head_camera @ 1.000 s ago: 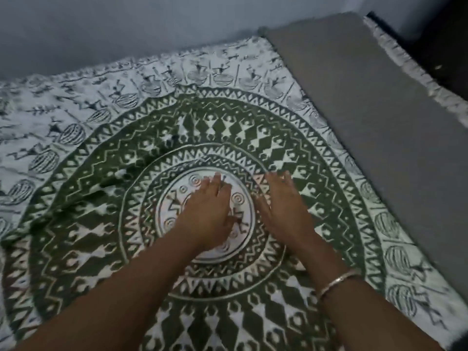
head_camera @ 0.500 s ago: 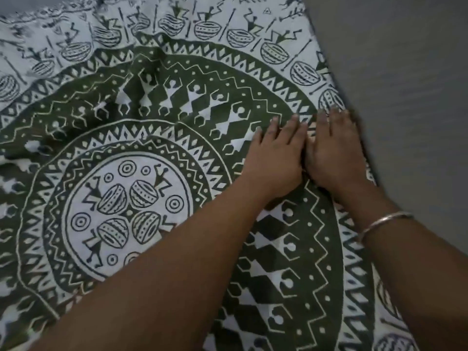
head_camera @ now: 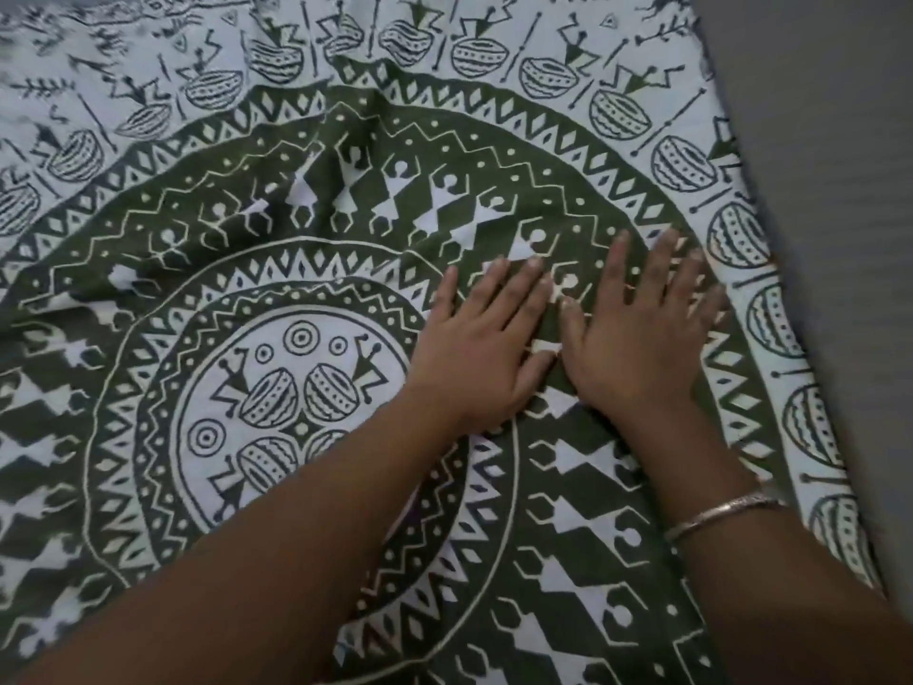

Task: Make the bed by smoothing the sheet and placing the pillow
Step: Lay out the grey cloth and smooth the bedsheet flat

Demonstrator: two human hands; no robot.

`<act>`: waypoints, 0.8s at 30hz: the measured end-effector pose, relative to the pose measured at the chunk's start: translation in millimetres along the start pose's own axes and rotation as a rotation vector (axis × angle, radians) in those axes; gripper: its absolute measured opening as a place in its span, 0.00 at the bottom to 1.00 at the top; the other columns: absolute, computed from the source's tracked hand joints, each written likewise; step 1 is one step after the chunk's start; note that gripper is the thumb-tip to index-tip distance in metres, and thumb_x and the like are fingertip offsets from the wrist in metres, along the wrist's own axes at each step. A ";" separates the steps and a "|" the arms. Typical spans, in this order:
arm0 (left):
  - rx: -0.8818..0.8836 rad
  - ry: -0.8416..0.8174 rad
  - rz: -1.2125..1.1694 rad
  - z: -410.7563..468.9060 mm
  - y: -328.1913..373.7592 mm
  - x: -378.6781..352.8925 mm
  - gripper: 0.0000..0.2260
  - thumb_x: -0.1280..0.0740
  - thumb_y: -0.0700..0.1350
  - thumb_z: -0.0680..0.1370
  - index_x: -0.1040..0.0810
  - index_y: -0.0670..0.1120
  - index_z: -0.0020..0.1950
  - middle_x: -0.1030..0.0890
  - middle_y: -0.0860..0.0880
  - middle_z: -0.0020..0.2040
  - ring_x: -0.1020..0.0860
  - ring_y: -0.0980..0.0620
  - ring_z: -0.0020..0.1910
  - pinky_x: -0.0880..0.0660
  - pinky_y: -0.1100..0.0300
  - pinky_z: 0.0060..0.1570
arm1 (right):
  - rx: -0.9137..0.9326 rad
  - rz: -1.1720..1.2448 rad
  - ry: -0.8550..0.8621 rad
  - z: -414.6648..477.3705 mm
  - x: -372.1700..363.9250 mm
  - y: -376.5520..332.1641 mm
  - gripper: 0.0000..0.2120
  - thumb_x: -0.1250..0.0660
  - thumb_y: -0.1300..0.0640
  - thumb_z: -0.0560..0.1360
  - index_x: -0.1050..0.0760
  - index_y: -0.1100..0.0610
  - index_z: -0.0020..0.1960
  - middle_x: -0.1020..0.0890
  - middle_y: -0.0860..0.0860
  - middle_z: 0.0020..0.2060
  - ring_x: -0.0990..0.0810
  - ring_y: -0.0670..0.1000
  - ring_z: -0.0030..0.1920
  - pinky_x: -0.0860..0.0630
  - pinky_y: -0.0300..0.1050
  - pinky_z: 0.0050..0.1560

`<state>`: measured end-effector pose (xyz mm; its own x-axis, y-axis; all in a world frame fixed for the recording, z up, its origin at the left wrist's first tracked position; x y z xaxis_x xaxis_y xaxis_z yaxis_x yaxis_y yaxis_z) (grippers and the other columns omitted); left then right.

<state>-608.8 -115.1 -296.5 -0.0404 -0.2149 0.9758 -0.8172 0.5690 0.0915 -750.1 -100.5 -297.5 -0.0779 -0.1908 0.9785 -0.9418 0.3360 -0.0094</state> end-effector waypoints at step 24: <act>0.080 0.034 -0.033 -57.1 -162.0 23.2 0.26 0.58 0.59 0.81 0.59 0.54 0.77 0.54 0.51 0.79 0.56 0.48 0.77 0.61 0.44 0.72 | 0.444 -0.001 -0.021 -7.1 3.0 -193.3 0.34 0.49 0.43 0.79 0.59 0.52 0.78 0.58 0.53 0.78 0.60 0.58 0.77 0.61 0.65 0.73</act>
<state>-444.5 -166.9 -277.4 0.0061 -0.2043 0.9789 -0.8614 0.4961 0.1090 -566.0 -159.5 -291.3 -0.0790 -0.2110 0.9743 -0.9906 -0.0925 -0.1003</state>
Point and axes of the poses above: each hand's wrist, its own z-axis towards the middle knuckle, its own x-axis out of the back of the hand, y = z × x, the point moved 3 cm from there along z, towards the middle knuckle
